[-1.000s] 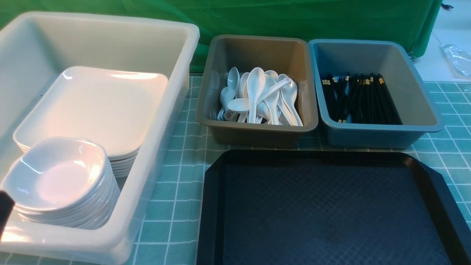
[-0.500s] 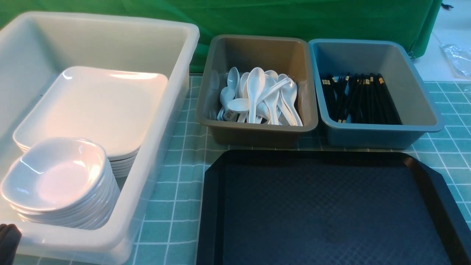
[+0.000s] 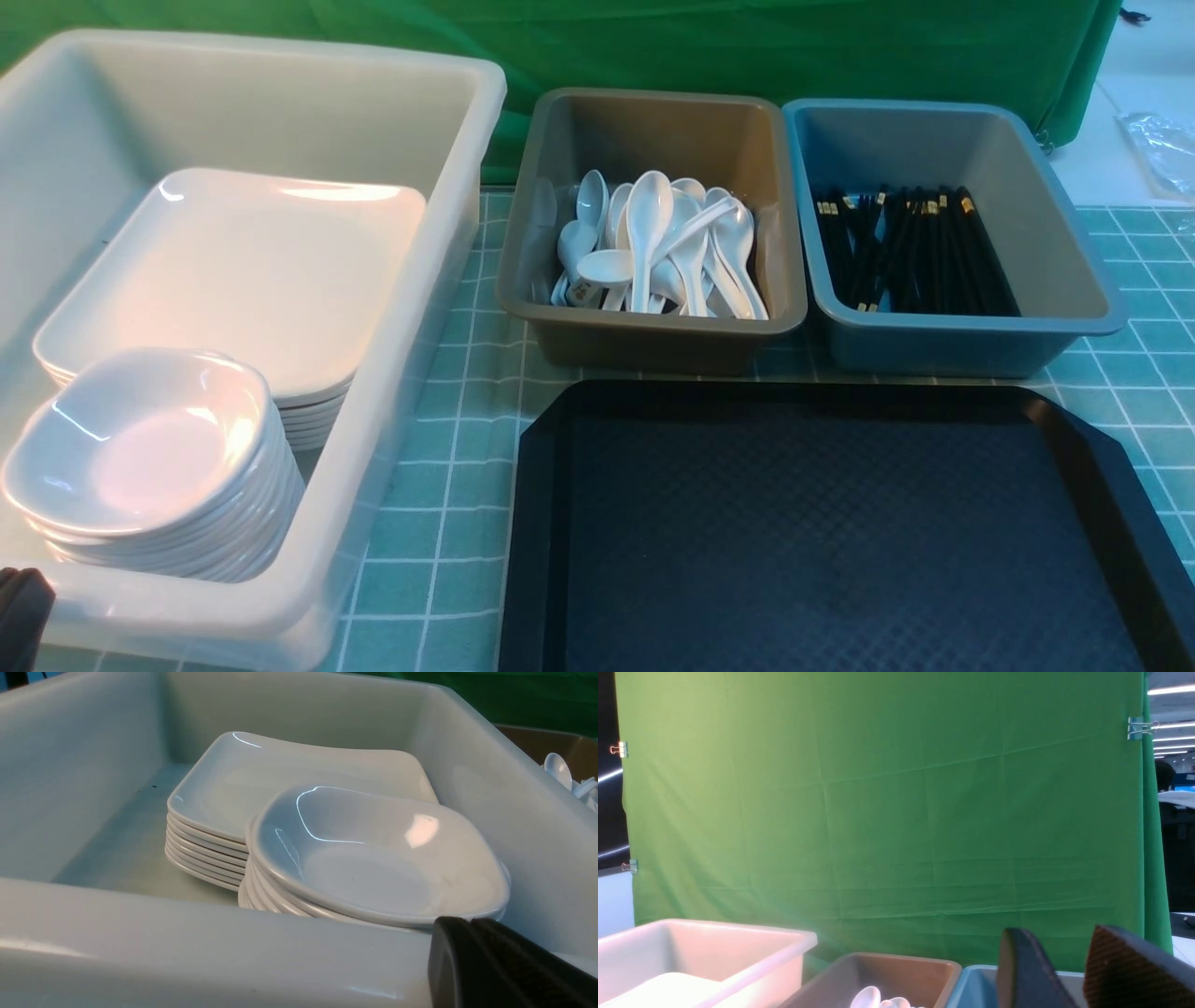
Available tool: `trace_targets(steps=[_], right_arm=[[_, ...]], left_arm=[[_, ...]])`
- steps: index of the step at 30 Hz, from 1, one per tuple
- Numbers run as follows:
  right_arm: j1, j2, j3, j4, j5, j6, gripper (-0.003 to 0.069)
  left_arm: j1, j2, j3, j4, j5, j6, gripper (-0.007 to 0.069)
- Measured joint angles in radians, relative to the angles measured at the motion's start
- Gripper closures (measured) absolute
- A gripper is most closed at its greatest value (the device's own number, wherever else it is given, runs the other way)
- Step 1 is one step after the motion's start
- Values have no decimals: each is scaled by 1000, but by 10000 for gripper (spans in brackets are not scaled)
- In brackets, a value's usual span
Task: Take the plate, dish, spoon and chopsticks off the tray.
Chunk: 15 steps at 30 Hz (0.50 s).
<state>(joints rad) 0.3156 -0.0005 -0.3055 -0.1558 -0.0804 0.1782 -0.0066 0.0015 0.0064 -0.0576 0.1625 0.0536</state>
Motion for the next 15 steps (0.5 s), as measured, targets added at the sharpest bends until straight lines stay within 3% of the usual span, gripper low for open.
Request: trace_targets(steps=[6,12,15], right_arm=[[0,0,0,0,18,-67,418],[-98,0,14,-1,328,-129,418],[-162,0,69,-1,381,-145,418]], left_arm=[[0,0,0,0,0,0,612],[0,0,0,0,0,1,611],[0,0,0,0,0,2,608]])
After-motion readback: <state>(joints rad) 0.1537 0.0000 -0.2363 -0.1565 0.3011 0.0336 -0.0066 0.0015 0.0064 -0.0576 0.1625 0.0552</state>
